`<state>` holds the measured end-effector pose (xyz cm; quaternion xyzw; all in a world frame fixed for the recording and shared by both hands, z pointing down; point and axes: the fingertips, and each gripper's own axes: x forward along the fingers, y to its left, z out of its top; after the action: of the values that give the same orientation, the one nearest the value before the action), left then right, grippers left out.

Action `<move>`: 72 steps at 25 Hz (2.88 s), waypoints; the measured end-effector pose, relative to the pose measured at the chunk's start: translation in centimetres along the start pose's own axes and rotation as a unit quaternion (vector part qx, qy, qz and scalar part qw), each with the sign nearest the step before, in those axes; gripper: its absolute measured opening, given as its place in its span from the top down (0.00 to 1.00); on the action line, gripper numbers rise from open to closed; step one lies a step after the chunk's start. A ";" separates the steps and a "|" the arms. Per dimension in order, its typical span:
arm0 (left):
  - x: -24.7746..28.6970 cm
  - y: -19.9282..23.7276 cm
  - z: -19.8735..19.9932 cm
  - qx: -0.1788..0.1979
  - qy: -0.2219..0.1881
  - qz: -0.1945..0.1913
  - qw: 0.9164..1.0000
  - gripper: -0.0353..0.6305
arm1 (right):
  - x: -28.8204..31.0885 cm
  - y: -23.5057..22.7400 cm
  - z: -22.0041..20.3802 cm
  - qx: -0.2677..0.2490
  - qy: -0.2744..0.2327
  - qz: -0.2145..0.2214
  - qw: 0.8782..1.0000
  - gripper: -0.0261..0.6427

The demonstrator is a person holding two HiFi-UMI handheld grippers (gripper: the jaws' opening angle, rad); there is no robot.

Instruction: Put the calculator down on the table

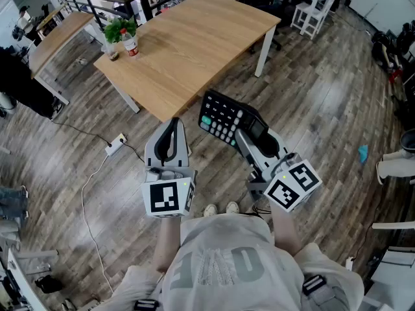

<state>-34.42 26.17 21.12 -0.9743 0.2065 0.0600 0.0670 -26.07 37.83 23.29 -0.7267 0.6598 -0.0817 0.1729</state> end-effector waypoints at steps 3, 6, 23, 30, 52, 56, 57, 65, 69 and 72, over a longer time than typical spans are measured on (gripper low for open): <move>0.4 -0.2 0.2 -0.001 -0.003 -0.002 1.000 0.93 | 0.2 -0.2 -0.1 -0.003 0.005 -0.002 1.000 0.78; 0.8 -1.0 0.0 0.000 -0.003 -0.005 1.000 0.93 | 0.0 -0.7 -0.3 -0.013 0.009 -0.008 1.000 0.78; 3.3 -4.3 -1.2 0.012 -0.001 0.036 0.999 0.93 | -1.0 -4.8 0.3 -0.146 0.005 -0.041 0.988 0.78; 6.1 -2.8 -2.7 0.004 -0.001 0.054 0.999 0.93 | -0.3 -7.8 0.4 -0.143 0.012 -0.048 0.989 0.78; 25.6 8.3 -8.0 -0.039 0.005 0.092 0.995 0.93 | 18.7 -22.6 4.6 -0.145 0.058 -0.065 0.986 0.78; 28.1 11.4 -9.0 -0.044 0.011 0.112 0.993 0.93 | 22.1 -24.4 4.6 -0.142 0.072 -0.064 0.985 0.78; 28.7 12.0 -9.2 -0.044 0.011 0.116 0.992 0.93 | 22.8 -24.9 4.6 -0.140 0.075 -0.065 0.985 0.78; 32.2 14.9 -10.3 -0.036 0.027 0.138 0.989 0.93 | 27.4 -28.7 4.1 -0.122 0.092 -0.060 0.987 0.78; 34.2 14.9 -10.6 -0.020 0.034 0.153 0.987 0.93 | 29.8 -31.7 4.6 -0.117 0.089 -0.044 0.988 0.78; 35.7 15.5 -10.8 -0.006 0.033 0.182 0.983 0.93 | 32.2 -34.3 4.9 -0.113 0.088 -0.024 0.989 0.78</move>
<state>-7.41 -3.62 24.90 -0.9223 0.3821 0.0401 0.0426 11.28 9.13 27.54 -0.7474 0.6595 -0.0744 0.0296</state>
